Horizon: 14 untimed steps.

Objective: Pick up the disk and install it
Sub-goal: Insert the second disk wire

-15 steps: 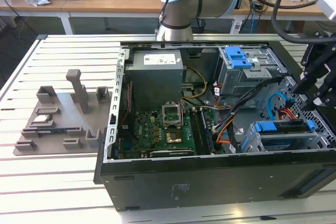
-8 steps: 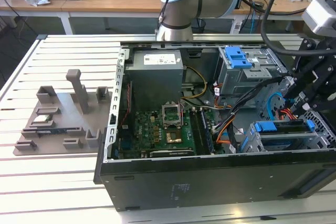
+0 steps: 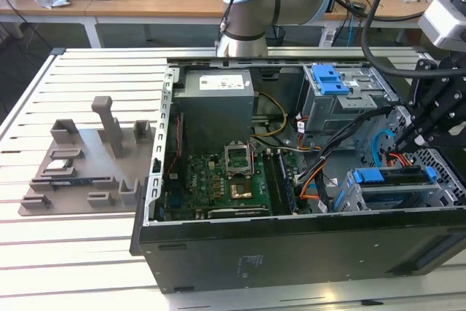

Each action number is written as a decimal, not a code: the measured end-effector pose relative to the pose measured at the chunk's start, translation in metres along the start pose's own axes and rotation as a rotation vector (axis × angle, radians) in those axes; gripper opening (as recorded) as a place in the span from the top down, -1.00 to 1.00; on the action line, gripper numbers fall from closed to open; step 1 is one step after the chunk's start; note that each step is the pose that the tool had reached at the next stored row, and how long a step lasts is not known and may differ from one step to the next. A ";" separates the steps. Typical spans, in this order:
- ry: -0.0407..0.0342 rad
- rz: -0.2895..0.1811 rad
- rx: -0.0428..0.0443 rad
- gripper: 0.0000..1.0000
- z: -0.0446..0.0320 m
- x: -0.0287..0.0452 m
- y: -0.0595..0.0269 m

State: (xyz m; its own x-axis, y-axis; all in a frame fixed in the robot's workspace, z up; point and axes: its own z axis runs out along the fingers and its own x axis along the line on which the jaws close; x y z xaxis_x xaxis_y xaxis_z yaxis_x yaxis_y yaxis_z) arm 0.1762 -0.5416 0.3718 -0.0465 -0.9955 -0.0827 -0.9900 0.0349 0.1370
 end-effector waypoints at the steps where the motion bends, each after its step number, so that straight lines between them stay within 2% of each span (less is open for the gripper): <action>1: 0.0000 0.000 0.0000 0.68 0.0000 0.0000 0.0000; 4: 0.0001 0.000 0.0000 0.68 0.0001 0.0006 -0.0001; 7: 0.0132 -0.001 0.0002 0.68 0.0011 0.0036 -0.0003; 8: 0.0151 -0.003 -0.0001 0.68 0.0018 0.0039 -0.0004; 9: 0.0215 -0.009 -0.0006 0.68 0.0033 0.0041 -0.0005; 10: 0.0265 -0.021 -0.0015 0.68 0.0051 0.0042 -0.0008; 11: 0.0336 -0.070 -0.0062 0.68 0.0087 0.0045 -0.0014; 12: 0.0373 -0.095 -0.0085 0.68 0.0109 0.0048 -0.0017; 14: 0.0374 -0.095 -0.0103 0.68 0.0168 0.0052 -0.0044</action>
State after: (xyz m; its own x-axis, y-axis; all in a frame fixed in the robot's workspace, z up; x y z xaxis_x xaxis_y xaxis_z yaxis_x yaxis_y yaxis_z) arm 0.1781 -0.5453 0.3542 0.0527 -0.9969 -0.0589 -0.9882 -0.0605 0.1404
